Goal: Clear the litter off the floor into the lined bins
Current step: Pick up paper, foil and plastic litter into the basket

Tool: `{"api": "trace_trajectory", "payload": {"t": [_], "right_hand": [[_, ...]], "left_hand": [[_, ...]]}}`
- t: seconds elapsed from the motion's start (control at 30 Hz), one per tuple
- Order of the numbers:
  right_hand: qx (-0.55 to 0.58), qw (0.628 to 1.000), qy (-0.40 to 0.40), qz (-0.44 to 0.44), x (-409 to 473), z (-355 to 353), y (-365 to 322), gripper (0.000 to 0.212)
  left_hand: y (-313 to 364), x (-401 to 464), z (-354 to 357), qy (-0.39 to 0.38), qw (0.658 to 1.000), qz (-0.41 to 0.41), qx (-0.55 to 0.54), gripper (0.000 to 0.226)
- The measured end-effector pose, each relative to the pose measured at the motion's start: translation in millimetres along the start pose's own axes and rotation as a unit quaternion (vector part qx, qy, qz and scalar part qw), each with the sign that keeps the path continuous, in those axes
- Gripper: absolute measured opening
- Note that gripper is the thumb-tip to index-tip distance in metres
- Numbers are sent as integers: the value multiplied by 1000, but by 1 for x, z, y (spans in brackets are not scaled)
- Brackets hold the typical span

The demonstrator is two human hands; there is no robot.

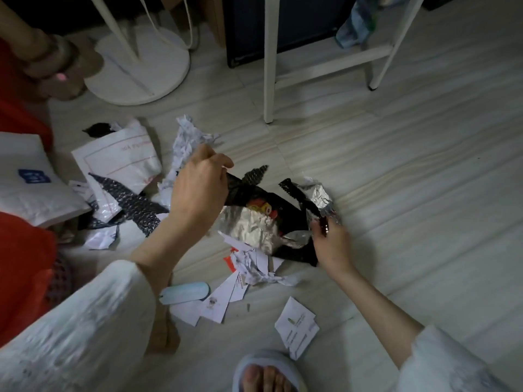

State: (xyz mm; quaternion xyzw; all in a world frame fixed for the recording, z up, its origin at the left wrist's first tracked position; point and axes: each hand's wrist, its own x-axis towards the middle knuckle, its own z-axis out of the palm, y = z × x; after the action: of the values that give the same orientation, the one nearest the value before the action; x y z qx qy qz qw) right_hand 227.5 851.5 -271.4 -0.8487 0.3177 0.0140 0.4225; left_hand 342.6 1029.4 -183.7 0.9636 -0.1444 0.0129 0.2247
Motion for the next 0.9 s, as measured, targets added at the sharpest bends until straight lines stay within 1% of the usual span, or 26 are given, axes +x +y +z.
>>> {"api": "trace_trajectory", "payload": {"t": [0.07,0.1,0.17,0.2,0.27,0.3,0.33,0.4,0.43,0.5,0.53,0.57,0.6,0.63,0.7,0.73,0.8,0.87,0.9], "right_hand": [[38,999,-3,30,-1,4,3,23],[41,998,-22,40,-2,6,7,22],[20,996,-73,52,-7,10,15,22],[13,995,-85,54,-10,12,18,23],[29,994,-90,58,-13,14,18,24],[39,993,-92,64,-14,12,16,25],[48,992,-96,72,-14,10,14,25],[70,987,-108,97,-13,6,13,24],[81,983,-117,112,-12,4,14,22],[102,978,-128,129,-12,1,14,22],[108,976,-135,130,-12,0,14,20],[110,975,-142,129,-12,0,16,18],[111,975,-147,126,-12,1,17,18],[110,975,-146,125,-12,1,18,19],[111,978,-127,125,-12,3,19,20],[122,979,-109,121,-12,4,19,19],[133,985,-53,95,-11,5,17,27],[114,992,-5,44,-12,0,10,21],[100,995,12,19,-12,-4,6,18]], "left_hand": [[8,-9,0,-13,999,39,25,28],[12,-14,4,-28,998,54,21,28],[21,-27,20,-88,993,73,-32,30],[23,-31,29,-137,985,65,-76,34],[23,-38,48,-234,956,1,-179,40],[20,-40,57,-252,947,-27,-197,37],[14,-41,64,-243,951,-42,-187,32],[-1,-40,74,-185,971,-71,-133,25],[-10,-38,76,-152,979,-93,-102,25],[-23,-34,75,-107,983,-140,-48,40],[-27,-31,74,-109,981,-156,-32,49],[-30,-29,74,-129,977,-166,-28,59],[-32,-26,75,-161,971,-175,-37,65],[-32,-25,76,-196,961,-185,-53,66],[-29,-26,81,-253,945,-195,-72,54],[-27,-28,84,-264,944,-185,-70,46],[-23,-30,87,-258,947,-170,-93,28],[-20,-30,83,-239,945,-170,-142,14],[-19,-29,78,-225,946,-172,-159,14]]}}
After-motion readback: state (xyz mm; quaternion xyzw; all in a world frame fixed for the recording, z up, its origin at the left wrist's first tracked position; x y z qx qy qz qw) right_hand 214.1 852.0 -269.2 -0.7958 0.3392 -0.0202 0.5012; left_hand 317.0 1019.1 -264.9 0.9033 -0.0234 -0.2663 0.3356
